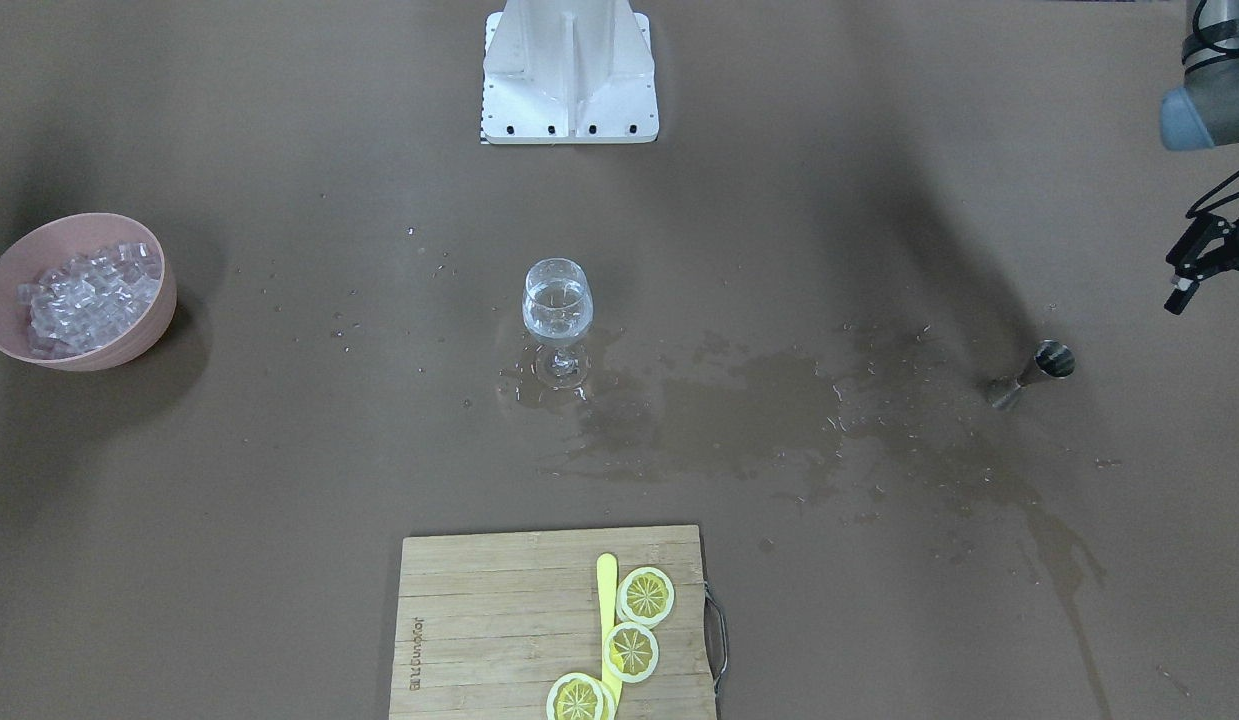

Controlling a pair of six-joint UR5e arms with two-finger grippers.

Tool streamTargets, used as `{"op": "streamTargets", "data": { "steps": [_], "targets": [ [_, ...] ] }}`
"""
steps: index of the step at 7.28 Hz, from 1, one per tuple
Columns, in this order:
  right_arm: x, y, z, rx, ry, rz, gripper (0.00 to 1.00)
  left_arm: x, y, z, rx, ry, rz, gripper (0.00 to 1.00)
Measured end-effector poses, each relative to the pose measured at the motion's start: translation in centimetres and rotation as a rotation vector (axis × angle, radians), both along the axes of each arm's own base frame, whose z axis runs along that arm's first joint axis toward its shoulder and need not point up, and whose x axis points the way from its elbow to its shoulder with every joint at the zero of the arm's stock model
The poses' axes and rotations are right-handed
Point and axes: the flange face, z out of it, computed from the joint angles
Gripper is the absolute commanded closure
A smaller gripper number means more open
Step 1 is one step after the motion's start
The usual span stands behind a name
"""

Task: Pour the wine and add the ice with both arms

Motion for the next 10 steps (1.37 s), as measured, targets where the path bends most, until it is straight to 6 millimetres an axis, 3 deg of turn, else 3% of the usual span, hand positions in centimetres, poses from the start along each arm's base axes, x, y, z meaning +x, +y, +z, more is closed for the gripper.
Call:
{"op": "streamTargets", "data": {
  "steps": [6, 10],
  "targets": [
    [-1.5, 0.0, -0.2, 0.003, 0.002, -0.027, 0.0, 6.9, 2.2, -0.4, 0.013, 0.047, 0.086, 0.02],
    [-2.2, 0.0, 0.0, -0.002, 0.002, -0.041, 0.0, 12.0, 2.8, -0.9, -0.006, 0.067, 0.0, 0.02]
  ]
}}
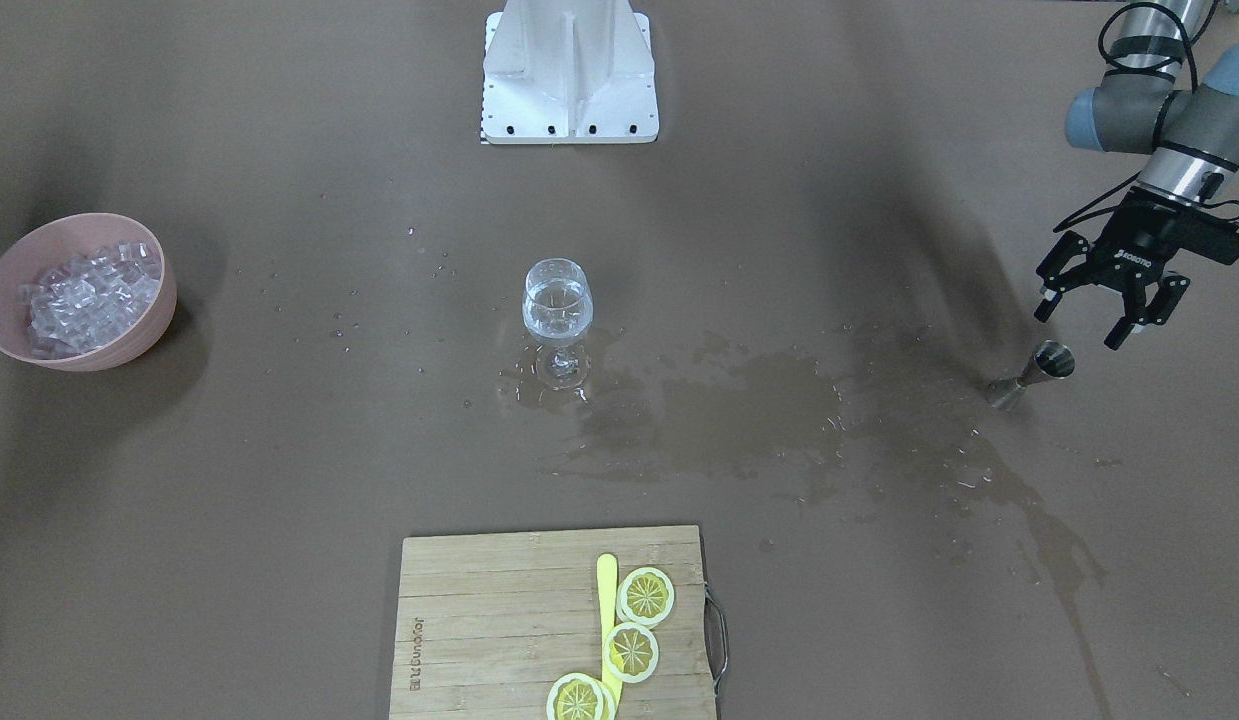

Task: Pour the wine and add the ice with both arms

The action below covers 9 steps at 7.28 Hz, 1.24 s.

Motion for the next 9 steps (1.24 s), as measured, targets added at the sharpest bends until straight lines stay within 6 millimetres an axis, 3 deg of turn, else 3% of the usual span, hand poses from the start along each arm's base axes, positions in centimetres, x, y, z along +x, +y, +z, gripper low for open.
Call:
{"op": "streamTargets", "data": {
  "steps": [3, 6, 9],
  "targets": [
    [-0.2, 0.0, 0.1, -0.001, 0.001, -0.005, 0.0, 3.0, 0.5, 0.0, 0.016, -0.017, -0.095, 0.02],
    [-0.4, 0.0, -0.1, 0.002, 0.001, -0.007, 0.0, 7.2, 0.7, -0.5, 0.023, -0.002, -0.18, 0.02],
    [-0.4, 0.0, -0.2, 0.004, 0.0, -0.008, 0.0, 7.9, 0.1, -0.1, 0.023, -0.01, -0.255, 0.02]
  ]
}}
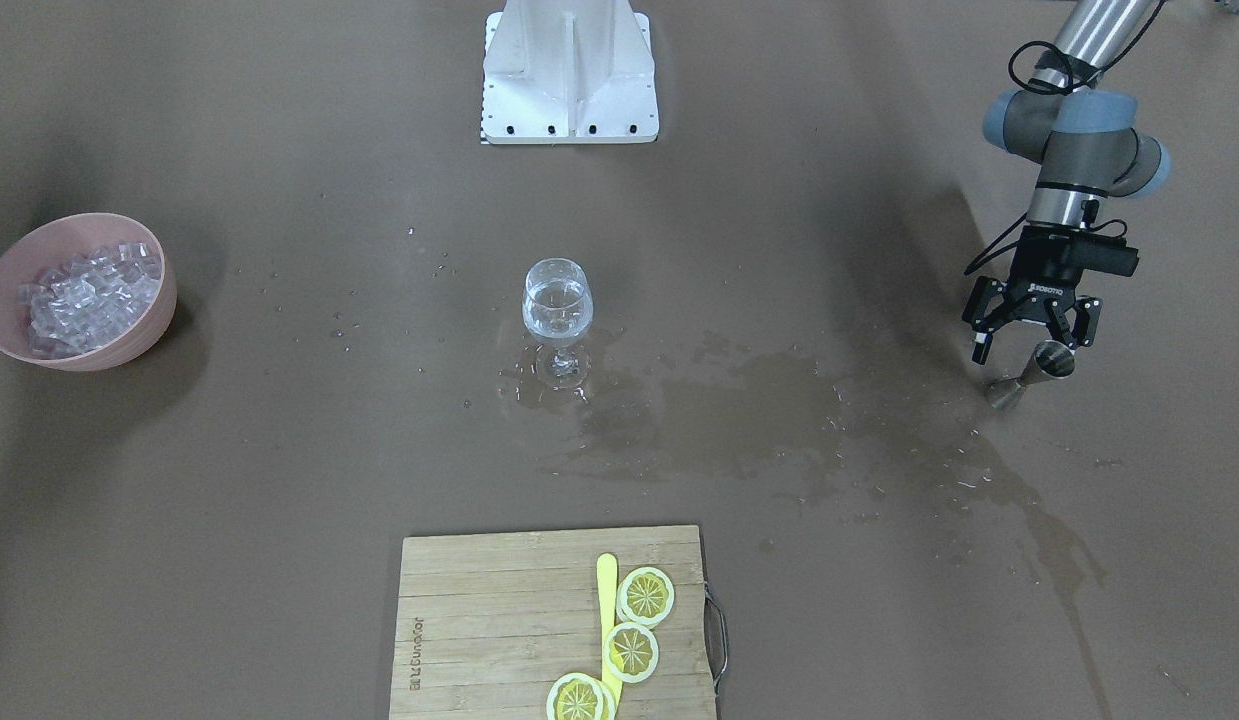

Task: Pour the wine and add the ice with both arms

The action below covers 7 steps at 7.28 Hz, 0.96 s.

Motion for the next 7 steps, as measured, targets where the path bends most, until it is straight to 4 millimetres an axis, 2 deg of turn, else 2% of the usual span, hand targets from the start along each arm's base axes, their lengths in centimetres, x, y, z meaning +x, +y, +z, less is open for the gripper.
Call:
{"op": "streamTargets", "data": {
  "steps": [2, 3, 5, 7],
  "targets": [
    [0.0, 0.0, 0.0, 0.0, -0.001, 0.0, 0.0, 0.4, -1.0, 0.1, 0.012, -0.014, -0.063, 0.03],
    [0.0, 0.0, 0.0, 0.0, -0.001, 0.0, 0.0, 0.7, -1.4, 0.0, 0.016, -0.015, -0.076, 0.07],
    [0.0, 0.0, 0.0, -0.001, -0.001, 0.0, 0.0, 1.2, -1.8, -0.1, 0.018, -0.018, -0.081, 0.69],
    [-0.1, 0.0, 0.1, -0.002, -0.001, -0.002, 0.0, 1.2, -1.7, 0.0, 0.02, -0.012, -0.075, 1.0]
  ]
}}
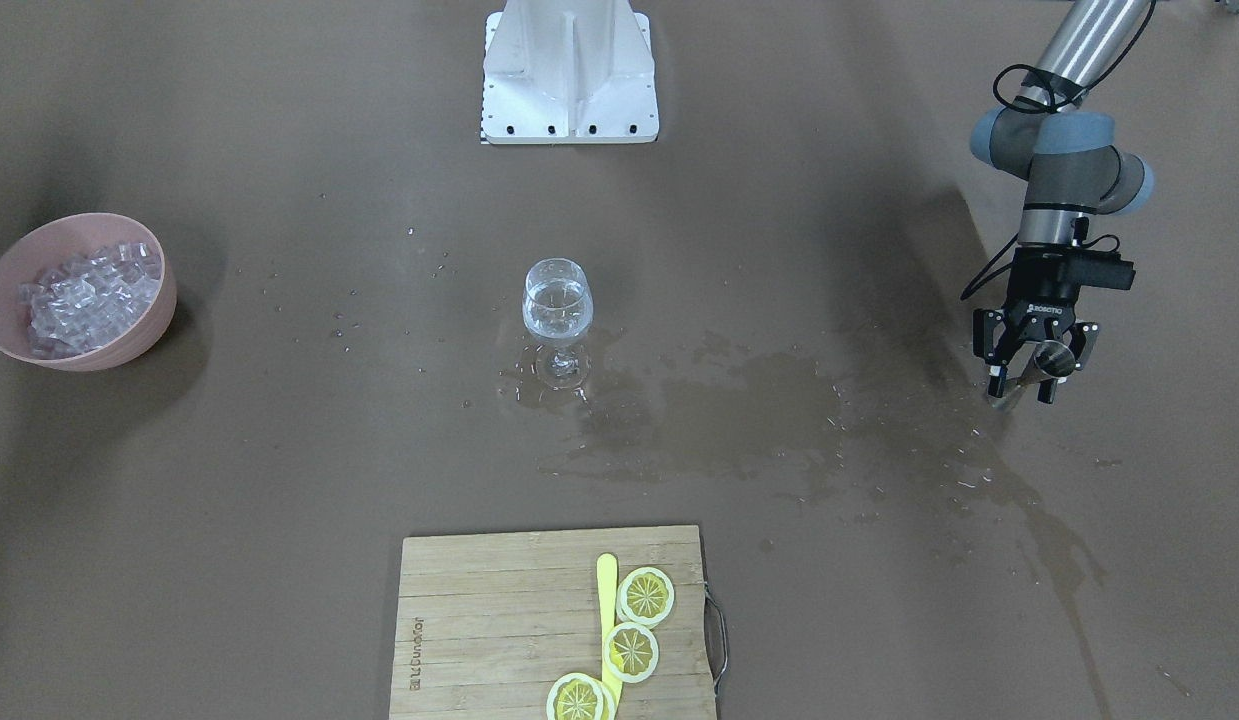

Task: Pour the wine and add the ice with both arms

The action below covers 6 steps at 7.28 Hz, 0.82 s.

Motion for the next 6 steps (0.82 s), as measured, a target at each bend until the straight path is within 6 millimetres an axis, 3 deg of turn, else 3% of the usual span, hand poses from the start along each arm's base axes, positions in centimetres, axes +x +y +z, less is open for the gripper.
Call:
{"op": "streamTargets", "data": {
  "steps": [3, 4, 6],
  "targets": [
    [-0.1, -0.1, -0.2, 0.004, -0.001, 0.0, 0.0, -0.1, 0.7, -0.5, -0.008, 0.029, 0.076, 1.0],
    [-0.1, -0.1, -0.3, 0.004, -0.001, -0.001, 0.0, 0.0, 0.9, -1.9, -0.007, 0.066, 0.144, 1.0],
    [-0.3, -0.4, -0.4, 0.006, 0.0, -0.004, 0.0, 0.2, 0.4, -7.4, 0.042, 0.147, 0.192, 1.0]
  ]
}}
